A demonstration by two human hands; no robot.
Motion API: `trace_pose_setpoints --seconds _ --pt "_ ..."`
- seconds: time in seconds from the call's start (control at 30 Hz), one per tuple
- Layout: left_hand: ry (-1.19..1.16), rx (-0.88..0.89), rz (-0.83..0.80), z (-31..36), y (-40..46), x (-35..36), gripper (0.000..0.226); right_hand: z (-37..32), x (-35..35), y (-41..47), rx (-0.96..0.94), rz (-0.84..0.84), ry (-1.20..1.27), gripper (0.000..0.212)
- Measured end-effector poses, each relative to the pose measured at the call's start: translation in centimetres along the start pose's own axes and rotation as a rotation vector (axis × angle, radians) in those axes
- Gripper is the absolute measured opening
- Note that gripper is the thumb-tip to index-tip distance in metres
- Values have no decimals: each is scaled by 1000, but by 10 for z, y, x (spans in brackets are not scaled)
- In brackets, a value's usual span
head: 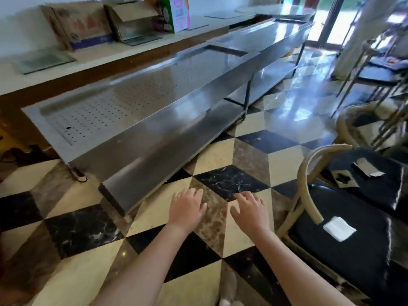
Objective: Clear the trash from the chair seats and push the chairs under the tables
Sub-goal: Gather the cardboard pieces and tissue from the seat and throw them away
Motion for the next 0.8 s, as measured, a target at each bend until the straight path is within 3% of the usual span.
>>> trace_pose_setpoints --seconds 0.47,0.8 --pt "36 173 32 83 288 -9 41 133 -31 246 97 144 -8 32" --pt "32 436 -7 179 457 10 46 249 -48 354 321 266 -79 22"
Point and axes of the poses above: each hand's wrist, its own y-axis towards the middle knuckle, its own x-axis out of the palm, z = x × y, the point moved 5 cm from there along y, towards the middle knuckle, and after that the axes turned 11 degrees about -x, right-handed, at the moved point
